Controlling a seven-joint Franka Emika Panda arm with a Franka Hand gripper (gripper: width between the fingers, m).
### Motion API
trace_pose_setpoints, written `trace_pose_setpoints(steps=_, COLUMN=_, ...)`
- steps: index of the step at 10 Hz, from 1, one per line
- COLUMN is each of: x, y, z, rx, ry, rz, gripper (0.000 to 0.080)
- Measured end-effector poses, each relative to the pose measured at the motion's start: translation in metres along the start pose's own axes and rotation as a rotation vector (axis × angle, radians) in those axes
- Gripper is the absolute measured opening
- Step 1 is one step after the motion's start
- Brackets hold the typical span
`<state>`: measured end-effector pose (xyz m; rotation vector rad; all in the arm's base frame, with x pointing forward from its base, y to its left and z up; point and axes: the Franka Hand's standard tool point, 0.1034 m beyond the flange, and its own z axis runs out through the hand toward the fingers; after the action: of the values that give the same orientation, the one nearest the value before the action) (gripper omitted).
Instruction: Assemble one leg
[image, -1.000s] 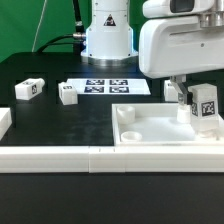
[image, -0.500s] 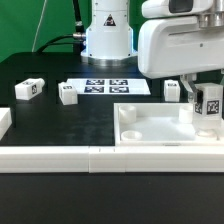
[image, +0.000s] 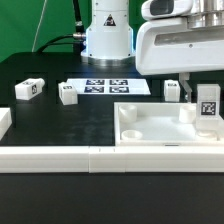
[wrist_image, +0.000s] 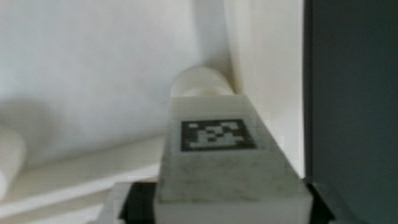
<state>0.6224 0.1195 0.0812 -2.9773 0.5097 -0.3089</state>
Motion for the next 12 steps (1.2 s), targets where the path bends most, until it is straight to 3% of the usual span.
trace_pose_setpoints(steps=1, x=0.0003, y=0.0004, z=0.0001, rx=-0.006, ry=0.001, rz=0.073, gripper=0.0292)
trace_pose_setpoints(steps=3, x=0.0028, y=0.0022, z=0.0016, rx=0.013, ry=0.006, rz=0.372, gripper=0.0294)
trace_pose_setpoints(steps=6, x=0.0042, y=0.0050, z=0.0023, rx=0.020, ry=0.001, rz=0.719, gripper=0.0294)
trace_pose_setpoints(steps=9, x=0.0041, y=0.0061, z=0.0023, rx=0.039, ry=-0.017, rz=0.914, gripper=0.0294)
trace_pose_setpoints(steps=10, x=0.0039, y=0.0059, z=0.0024, rx=0.040, ry=-0.017, rz=0.861, gripper=0.0294)
trace_pose_setpoints(steps=11, x=0.0031, y=0.0044, z=0.0022, rx=0.040, ry=-0.019, rz=0.855, gripper=0.0355)
trace_pose_setpoints(steps=12, x=0.0019, y=0.0014, z=0.0014, rx=0.041, ry=-0.021, rz=0.829, gripper=0.0518)
